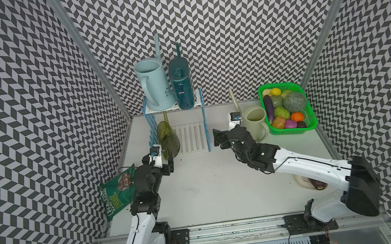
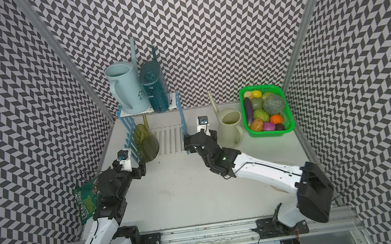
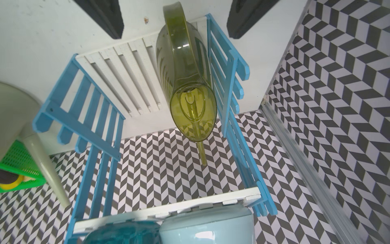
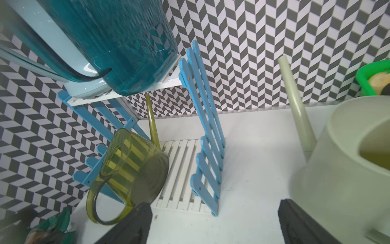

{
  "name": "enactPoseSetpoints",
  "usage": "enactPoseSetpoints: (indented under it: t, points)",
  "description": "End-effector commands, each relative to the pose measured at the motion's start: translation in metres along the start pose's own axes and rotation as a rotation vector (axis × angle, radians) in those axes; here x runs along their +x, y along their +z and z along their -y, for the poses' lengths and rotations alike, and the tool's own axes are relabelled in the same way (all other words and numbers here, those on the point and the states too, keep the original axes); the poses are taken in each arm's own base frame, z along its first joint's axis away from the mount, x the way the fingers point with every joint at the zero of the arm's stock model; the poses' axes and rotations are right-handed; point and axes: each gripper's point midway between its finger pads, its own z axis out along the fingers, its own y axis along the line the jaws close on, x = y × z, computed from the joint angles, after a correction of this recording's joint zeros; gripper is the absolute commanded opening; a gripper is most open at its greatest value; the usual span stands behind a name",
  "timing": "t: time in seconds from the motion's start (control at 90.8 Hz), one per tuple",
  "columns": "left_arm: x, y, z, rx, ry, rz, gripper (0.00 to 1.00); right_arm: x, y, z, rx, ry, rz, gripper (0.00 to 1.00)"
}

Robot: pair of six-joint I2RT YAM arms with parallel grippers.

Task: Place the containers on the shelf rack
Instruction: 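Pick up a container from the center of the board.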

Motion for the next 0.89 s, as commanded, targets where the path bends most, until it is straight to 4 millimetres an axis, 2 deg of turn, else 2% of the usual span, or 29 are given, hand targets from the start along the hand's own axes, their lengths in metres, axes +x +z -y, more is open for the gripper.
enactPoseSetpoints:
  t: [0.0,0.011,0.088,0.209,0.397,0.595,0.716,0.804,0.881]
  points:
    - [-0.008,-0.011,0.009,0.069,0.042,-0.030,0.98,-0.016,-0.029,0.044,0.043,-0.042,0.029,0.99]
    - [-0.014,-0.011,0.009,0.069,0.045,-0.019,0.99,-0.016,-0.031,0.049,0.046,-0.043,0.027,0.99]
    - [-0.018,-0.011,0.011,0.090,0.043,-0.039,1.00,-0.022,-0.044,0.084,0.065,-0.053,0.019,1.00]
    - [-0.022,-0.012,0.019,0.150,0.044,-0.070,1.00,-0.021,-0.046,0.123,-0.007,-0.105,-0.046,1.00]
    - [-0.023,-0.015,0.025,0.187,0.062,-0.081,1.00,-0.007,-0.031,0.141,-0.062,-0.187,-0.181,1.00]
    - [-0.018,-0.014,0.028,0.208,0.087,-0.111,1.00,0.006,-0.007,0.167,-0.012,-0.226,-0.235,1.00]
    - [-0.013,-0.011,0.027,0.210,0.096,-0.141,1.00,0.015,0.011,0.174,-0.001,-0.258,-0.264,1.00]
    - [-0.009,-0.008,0.024,0.195,0.087,-0.161,1.00,0.022,0.023,0.176,0.001,-0.258,-0.291,0.92]
    - [-0.007,-0.006,0.023,0.190,0.082,-0.172,1.00,0.032,0.033,0.174,-0.017,-0.256,-0.323,0.77]
